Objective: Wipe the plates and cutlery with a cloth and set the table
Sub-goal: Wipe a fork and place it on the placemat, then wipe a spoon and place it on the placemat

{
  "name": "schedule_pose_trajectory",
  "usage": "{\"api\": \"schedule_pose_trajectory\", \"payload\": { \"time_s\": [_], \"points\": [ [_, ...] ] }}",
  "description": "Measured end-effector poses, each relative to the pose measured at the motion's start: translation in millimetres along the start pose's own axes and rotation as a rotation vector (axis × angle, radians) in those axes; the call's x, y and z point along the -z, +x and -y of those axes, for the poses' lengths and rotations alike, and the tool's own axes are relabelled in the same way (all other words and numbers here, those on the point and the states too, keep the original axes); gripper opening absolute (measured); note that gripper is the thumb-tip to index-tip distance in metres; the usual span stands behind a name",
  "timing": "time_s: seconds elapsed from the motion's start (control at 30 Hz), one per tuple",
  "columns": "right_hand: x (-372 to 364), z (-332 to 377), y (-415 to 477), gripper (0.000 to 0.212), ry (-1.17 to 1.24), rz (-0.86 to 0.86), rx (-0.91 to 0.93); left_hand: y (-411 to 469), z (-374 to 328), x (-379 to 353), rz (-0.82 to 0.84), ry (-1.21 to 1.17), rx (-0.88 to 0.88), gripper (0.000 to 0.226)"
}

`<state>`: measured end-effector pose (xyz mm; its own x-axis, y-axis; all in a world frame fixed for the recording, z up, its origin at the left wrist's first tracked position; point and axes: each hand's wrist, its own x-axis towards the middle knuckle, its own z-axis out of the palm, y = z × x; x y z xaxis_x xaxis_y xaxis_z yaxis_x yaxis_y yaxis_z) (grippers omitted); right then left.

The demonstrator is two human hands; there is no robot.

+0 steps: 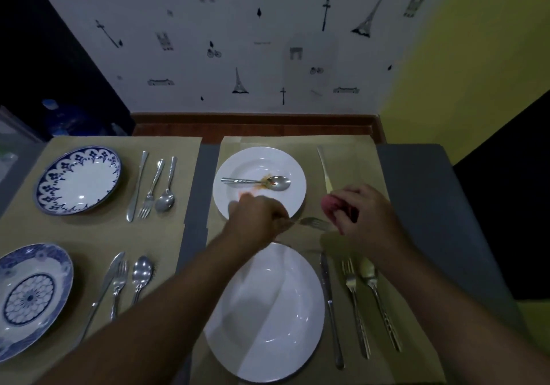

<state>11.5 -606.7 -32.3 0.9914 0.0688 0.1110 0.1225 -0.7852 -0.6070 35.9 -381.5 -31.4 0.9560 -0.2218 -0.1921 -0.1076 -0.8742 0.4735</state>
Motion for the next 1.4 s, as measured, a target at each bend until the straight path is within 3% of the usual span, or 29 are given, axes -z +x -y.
{"api": "schedule_pose_trajectory", "payload": {
  "time_s": [0.07, 0.17, 0.27, 0.4, 0.73, 0.9, 1.03, 1.13, 1.4],
  "points": [
    [1.4, -14.2, -5.8, 0.034, -0.018, 0.01, -0.004, 31.7, -20.0, 5.9, 0.012, 0.304, -0.212, 0.017],
    [4.5, -32.6, -12.8, 0.033, -0.021, 0.017, -0.019, 74.7, -52.7, 2.8, 0.087, 0.566, -0.502, 0.019],
    [8.2, -46.8, -17.2, 0.031, 0.004, 0.012, -0.045, 111.6, -76.2, -14.5, 0.119, 0.666, -0.719, 0.022],
    [7.1, -71.8, -12.9, 0.029, 0.024, -0.022, -0.077, 154.6, -99.9, -40.9, 0.117, 0.746, -0.861, 0.02],
    [-3.1, -113.4, 16.6, 0.025, 0.089, -0.036, -0.156, 222.3, -103.2, -83.7, 0.202, 0.857, -0.751, 0.034],
    [-2.0, -118.9, 25.1, 0.023, 0.093, -0.021, -0.156, 213.8, -87.1, -96.2, 0.119, 0.556, -0.697, 0.06],
    [-1.2, -123.1, 31.0, 0.022, 0.051, -0.02, -0.171, 199.2, -70.8, -103.1, 0.222, 0.536, -0.573, 0.082],
    [-4.9, -124.1, 38.6, 0.023, 0.04, -0.018, -0.173, 195.7, -61.2, -115.3, 0.264, 0.577, -0.56, 0.087],
    [-11.9, -117.9, 59.3, 0.03, 0.005, 0.007, -0.202, 194.0, -65.7, -118.8, 0.188, 0.527, -0.505, 0.082]
  ]
}}
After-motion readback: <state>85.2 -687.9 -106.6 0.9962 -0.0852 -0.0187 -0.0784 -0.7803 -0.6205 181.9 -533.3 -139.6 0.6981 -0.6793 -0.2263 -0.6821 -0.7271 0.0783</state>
